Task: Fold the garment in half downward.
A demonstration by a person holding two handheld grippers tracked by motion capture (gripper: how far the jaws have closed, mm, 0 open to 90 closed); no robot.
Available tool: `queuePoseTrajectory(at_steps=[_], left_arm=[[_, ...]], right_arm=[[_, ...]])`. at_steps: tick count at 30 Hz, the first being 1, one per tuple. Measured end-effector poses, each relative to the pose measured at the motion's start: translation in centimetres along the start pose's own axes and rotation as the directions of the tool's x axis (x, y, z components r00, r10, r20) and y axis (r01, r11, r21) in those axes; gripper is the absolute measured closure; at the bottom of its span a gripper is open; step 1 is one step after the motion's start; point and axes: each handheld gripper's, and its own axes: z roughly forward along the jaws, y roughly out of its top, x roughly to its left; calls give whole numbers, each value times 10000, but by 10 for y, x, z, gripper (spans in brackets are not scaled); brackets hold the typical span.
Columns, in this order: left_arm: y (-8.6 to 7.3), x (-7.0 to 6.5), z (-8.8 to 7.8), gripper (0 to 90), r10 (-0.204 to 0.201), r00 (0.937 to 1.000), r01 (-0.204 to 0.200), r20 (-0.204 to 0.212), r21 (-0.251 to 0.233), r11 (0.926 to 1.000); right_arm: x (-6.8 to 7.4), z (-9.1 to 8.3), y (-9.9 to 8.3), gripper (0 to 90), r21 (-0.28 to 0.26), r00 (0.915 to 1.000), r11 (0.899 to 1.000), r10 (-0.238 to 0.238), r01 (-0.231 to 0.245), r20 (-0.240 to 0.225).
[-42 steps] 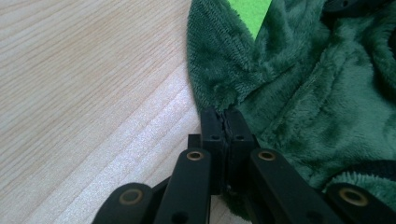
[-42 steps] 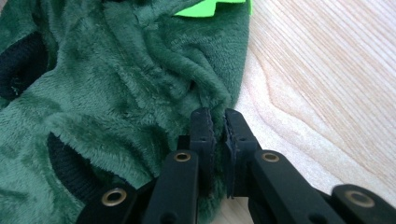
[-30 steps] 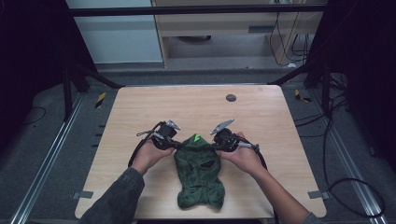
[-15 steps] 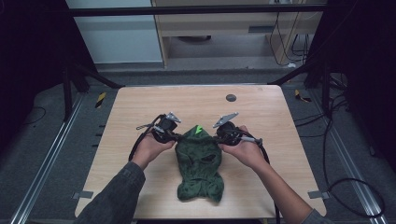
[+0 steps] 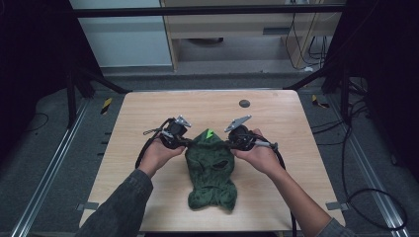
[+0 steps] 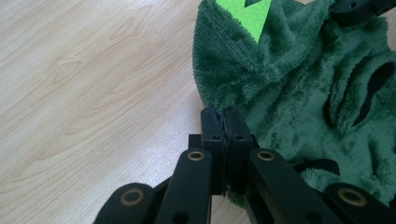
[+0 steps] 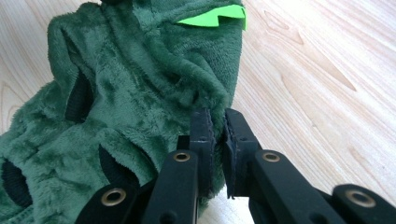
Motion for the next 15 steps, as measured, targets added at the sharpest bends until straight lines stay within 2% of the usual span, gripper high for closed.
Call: queuePoseTrajectory(at_steps=[8,15], left_arm=[[4,1,-1,891,30,10000,-30,-38,-50,10000],[11,4,-7,891,-24,9998,18,-211,-294,9996]], right_arm=[[-2,-2,5,834,-34,9999,9999,-112,112,61],[-6,-4,10,829,-172,9996,9997,-169,173,230]])
